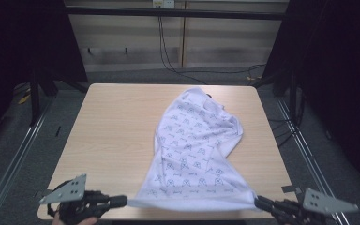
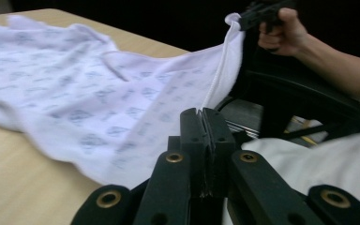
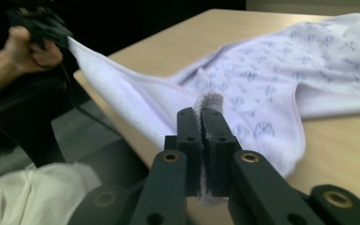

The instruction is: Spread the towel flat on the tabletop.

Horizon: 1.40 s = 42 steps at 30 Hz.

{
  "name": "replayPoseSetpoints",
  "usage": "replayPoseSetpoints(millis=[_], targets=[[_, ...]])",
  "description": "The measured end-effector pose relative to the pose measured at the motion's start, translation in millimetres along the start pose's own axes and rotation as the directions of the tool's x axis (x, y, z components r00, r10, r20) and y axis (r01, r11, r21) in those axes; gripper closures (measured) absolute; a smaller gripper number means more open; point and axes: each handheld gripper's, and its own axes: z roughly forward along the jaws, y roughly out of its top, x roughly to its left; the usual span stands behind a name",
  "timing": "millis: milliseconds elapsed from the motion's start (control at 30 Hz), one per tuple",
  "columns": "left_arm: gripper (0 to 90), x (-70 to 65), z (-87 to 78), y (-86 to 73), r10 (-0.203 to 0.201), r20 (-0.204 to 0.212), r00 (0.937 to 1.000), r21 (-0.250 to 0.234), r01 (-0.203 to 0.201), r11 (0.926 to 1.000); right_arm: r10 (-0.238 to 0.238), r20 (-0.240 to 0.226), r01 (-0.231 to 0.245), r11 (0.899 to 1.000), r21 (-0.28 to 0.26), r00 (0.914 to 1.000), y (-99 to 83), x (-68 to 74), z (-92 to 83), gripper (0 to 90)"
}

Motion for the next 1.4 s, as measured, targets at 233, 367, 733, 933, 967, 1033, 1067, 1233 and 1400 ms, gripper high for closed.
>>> replayPoseSetpoints(millis=[233, 367, 733, 933, 967, 1033, 1067, 1233, 1400], targets=[[76.0, 4.0, -3.2, -7.6, -0.025, 0.065, 0.9976, -0.002, 0.025, 0.9997, 0.035, 0.049, -0.036, 0.999, 0.009, 0.9982, -7.6, -2.0, -5.6, 64.5], [72.2, 41.5, 19.0, -7.1, -0.113, -0.015, 0.9935, 0.060, 0.114, 0.9917, 0.007, 0.091, -0.014, 0.996, 0.086, 0.9958, -5.9, -26.3, 27.2, 60.5], [79.1, 153.2, 109.6, -7.2, -0.123, -0.177, 0.9765, 0.291, 0.171, 0.9414, 0.000, 0.159, -0.048, 0.954, 0.297, 0.9873, 13.7, -113.1, 149.7, 52.1], [84.5, 159.1, 131.0, -12.6, -0.091, -0.221, 0.9711, 0.363, 0.168, 0.9167, 0.055, 0.137, -0.096, 0.945, 0.313, 0.9891, 12.3, -130.1, 175.1, 88.6], [84.5, 157.9, 128.1, -13.3, -0.087, -0.224, 0.9706, 0.367, 0.167, 0.9151, 0.042, 0.135, -0.083, 0.947, 0.311, 0.9900, 12.8, -129.2, 173.3, 88.9], [84.7, 155.2, 120.7, -17.1, -0.085, -0.226, 0.9704, 0.361, 0.165, 0.9180, 0.030, 0.156, -0.077, 0.950, 0.303, 0.9873, 15.1, -126.1, 165.4, 89.3], [85.3, 151.9, 113.2, -20.7, -0.092, -0.228, 0.9693, 0.356, 0.171, 0.9187, 0.030, 0.167, -0.077, 0.956, 0.283, 0.9855, 15.9, -125.3, 158.2, 89.4], [85.3, 132.1, 94.2, -29.8, -0.097, -0.230, 0.9684, 0.367, 0.179, 0.9127, 0.039, 0.214, -0.084, 0.974, 0.210, 0.9761, 14.1, -120.0, 112.6, 89.5], [83.8, 95.8, 91.2, -34.2, -0.088, -0.177, 0.9803, 0.423, 0.157, 0.8923, 0.032, 0.264, -0.096, 0.968, 0.233, 0.9640, -5.1, -116.9, 86.4, 89.2]])
